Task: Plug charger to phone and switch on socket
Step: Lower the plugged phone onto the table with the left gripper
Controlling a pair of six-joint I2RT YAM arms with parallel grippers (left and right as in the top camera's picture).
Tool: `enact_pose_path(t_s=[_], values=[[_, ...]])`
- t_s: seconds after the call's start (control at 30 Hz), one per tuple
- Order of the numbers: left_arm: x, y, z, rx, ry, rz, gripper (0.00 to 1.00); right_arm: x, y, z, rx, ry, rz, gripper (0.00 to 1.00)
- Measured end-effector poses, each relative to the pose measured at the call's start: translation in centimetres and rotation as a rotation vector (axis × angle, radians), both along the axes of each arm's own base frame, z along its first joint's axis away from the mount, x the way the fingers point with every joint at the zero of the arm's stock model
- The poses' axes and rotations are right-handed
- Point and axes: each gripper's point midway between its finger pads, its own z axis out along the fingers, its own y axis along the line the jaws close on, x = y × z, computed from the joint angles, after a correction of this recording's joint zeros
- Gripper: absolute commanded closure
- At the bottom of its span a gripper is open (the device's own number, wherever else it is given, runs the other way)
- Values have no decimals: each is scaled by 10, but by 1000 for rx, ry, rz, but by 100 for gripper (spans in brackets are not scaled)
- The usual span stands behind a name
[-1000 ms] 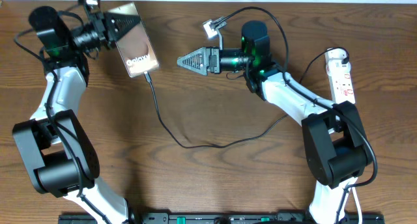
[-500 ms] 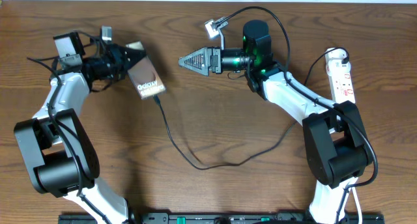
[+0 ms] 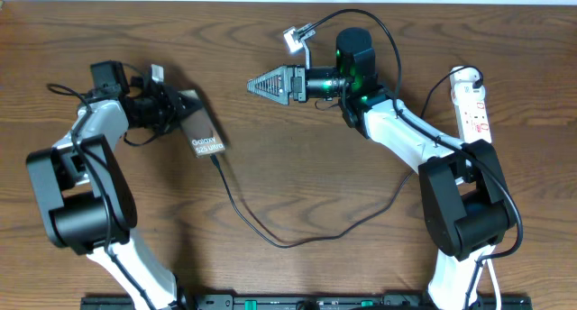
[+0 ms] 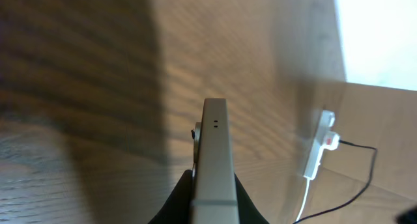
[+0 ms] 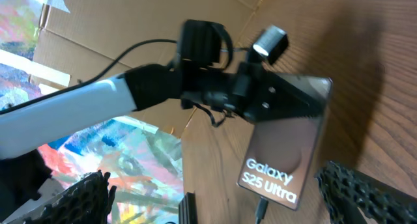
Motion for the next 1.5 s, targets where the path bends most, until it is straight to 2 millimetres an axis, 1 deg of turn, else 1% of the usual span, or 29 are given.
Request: enact_pose_path(t_s=[0.17, 0.23, 0.27, 0.6, 0.7, 0.8, 0.83, 0.87, 0.9, 0.97, 1.1, 1.17, 1.33, 1.5], values=[[-8, 0, -32, -9, 86, 3, 93, 0, 0, -1, -2, 4, 0, 1], [-10, -1, -41, -15, 111, 3, 93, 0, 0, -2, -5, 11, 0, 1], [-11, -2, -43, -24, 112, -1, 93, -1, 0, -3, -7, 13, 0, 1], [-12, -1, -44, -11, 115, -6, 93, -1, 0, -4, -10, 11, 1, 1], [-12, -1, -44, -10, 115, -6, 91, -1, 0, -4, -11, 11, 1, 1], [-12, -1, -44, -8, 113, -8, 83, -1, 0, -4, -11, 10, 1, 1], [-12, -1, -44, -8, 113, -9, 83, -1, 0, -4, -11, 9, 1, 1], [-12, -1, -44, -9, 113, -8, 76, -1, 0, -4, -11, 9, 1, 1], [-11, -1, -44, -8, 111, -10, 74, -1, 0, -4, -11, 9, 1, 1], [-10, -2, -41, -14, 105, -11, 71, -1, 0, -4, -11, 9, 1, 1], [-10, -2, -40, -14, 102, -11, 70, -1, 0, -4, -11, 9, 1, 1], [-10, -2, -39, -16, 102, -12, 65, -1, 0, -4, -11, 9, 1, 1], [-9, -3, -37, -21, 101, -13, 60, -1, 0, -4, -11, 9, 1, 1], [-10, -3, -35, -25, 108, -14, 53, -1, 0, -4, -11, 9, 1, 1]])
